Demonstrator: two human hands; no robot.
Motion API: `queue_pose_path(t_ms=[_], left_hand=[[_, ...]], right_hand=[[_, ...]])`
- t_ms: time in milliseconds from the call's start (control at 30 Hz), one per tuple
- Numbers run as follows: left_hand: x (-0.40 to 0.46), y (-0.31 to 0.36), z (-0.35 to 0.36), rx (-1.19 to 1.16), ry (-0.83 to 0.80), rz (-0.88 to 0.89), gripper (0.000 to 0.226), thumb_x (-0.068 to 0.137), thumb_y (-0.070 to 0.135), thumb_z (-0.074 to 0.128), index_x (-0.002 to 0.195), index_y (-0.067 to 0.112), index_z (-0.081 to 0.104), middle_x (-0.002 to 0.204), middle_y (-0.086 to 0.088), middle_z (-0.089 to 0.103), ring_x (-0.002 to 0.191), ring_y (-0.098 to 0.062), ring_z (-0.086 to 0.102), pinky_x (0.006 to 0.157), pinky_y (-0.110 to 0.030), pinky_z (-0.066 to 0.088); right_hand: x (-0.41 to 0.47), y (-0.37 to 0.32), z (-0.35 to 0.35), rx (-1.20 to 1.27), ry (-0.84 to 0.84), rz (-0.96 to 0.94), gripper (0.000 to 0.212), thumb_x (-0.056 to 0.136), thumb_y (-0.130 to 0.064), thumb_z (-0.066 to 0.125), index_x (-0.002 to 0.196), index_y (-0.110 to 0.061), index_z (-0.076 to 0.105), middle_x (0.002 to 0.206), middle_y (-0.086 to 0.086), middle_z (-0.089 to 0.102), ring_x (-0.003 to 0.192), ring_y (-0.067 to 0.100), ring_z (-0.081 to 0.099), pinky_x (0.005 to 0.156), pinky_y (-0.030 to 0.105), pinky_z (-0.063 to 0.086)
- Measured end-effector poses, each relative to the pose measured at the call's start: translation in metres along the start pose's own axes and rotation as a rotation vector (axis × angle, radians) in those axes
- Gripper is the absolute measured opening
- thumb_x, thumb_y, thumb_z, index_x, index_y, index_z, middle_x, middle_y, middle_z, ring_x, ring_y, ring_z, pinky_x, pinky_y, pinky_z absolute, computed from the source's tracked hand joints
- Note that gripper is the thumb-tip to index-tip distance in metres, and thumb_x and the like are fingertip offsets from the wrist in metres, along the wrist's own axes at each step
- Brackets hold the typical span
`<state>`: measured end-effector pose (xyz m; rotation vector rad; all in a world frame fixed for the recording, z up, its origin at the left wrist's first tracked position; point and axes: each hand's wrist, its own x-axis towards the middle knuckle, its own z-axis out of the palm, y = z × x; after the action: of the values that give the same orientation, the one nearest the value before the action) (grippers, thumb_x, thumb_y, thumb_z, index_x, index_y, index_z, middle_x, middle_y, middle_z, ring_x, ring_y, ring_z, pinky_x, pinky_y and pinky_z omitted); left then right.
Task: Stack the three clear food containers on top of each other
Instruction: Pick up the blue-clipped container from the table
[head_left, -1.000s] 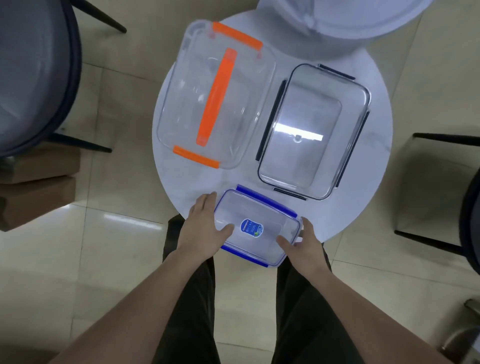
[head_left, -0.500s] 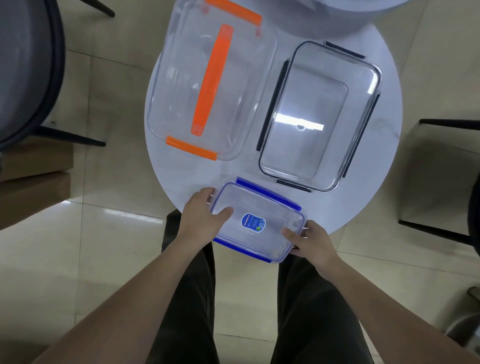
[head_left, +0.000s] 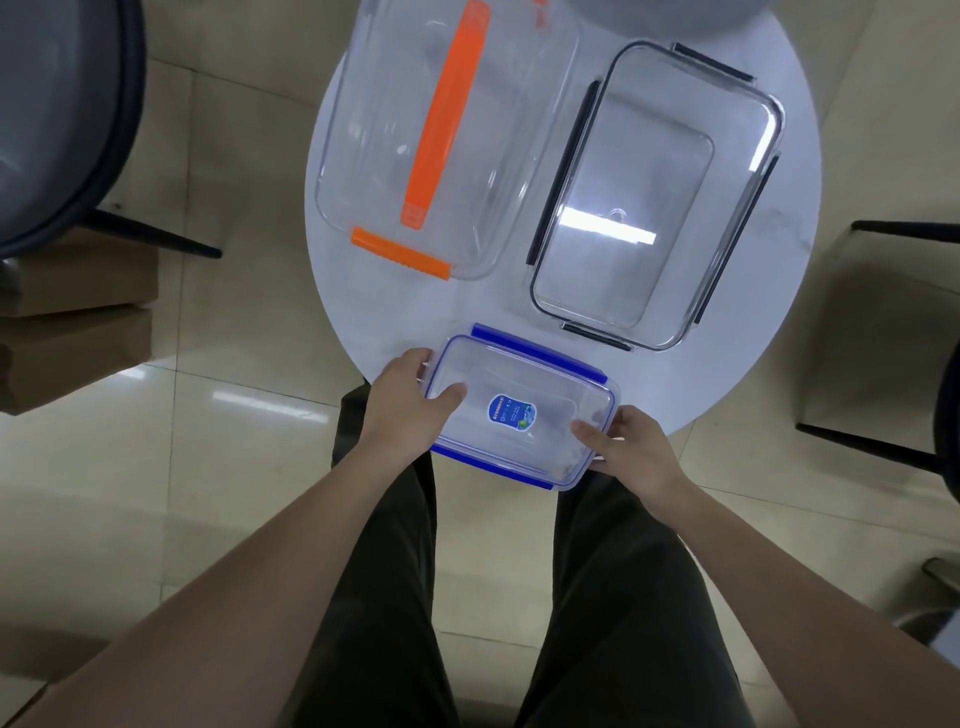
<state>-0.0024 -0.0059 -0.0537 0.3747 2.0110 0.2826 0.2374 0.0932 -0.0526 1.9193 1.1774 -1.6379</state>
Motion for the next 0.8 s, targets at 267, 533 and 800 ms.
queue_pose_path(t_ms=[267,533,800], left_hand=[[-0.005,-0.004,-0.006,-0.053,0.005,-0.001,0.056,0.087,0.041,0.074,0.133,0.016,0.052,0.129,-0.005,0.063,0.102,-0.011,0.058,0.069,-0.02,0.049],[-0.017,0.0,-0.022,-0.061,-0.002,0.021,0.051,0.09,0.037,0.072,0.132,0.016,0.053,0.129,-0.004,0.064,0.1,-0.01,0.057,0.06,-0.01,0.041],[-0.023,0.01,-0.048,-0.052,0.001,0.093,0.046,0.09,0.037,0.071,0.13,0.017,0.057,0.122,0.002,0.066,0.097,-0.011,0.06,0.062,-0.011,0.044]], right_hand=[[-0.007,-0.005,-0.003,-0.079,0.011,-0.023,0.048,0.087,-0.036,0.076,0.124,-0.013,0.056,0.117,0.004,0.067,0.103,0.021,0.069,0.07,0.023,0.059],[-0.023,-0.01,-0.004,-0.123,0.029,-0.04,0.044,0.088,-0.037,0.074,0.121,-0.013,0.057,0.115,0.005,0.069,0.097,0.019,0.071,0.08,0.034,0.062],[-0.045,-0.022,-0.002,-0.095,0.046,-0.061,0.045,0.087,-0.037,0.074,0.122,-0.014,0.056,0.117,0.004,0.07,0.098,0.02,0.073,0.086,0.043,0.063]])
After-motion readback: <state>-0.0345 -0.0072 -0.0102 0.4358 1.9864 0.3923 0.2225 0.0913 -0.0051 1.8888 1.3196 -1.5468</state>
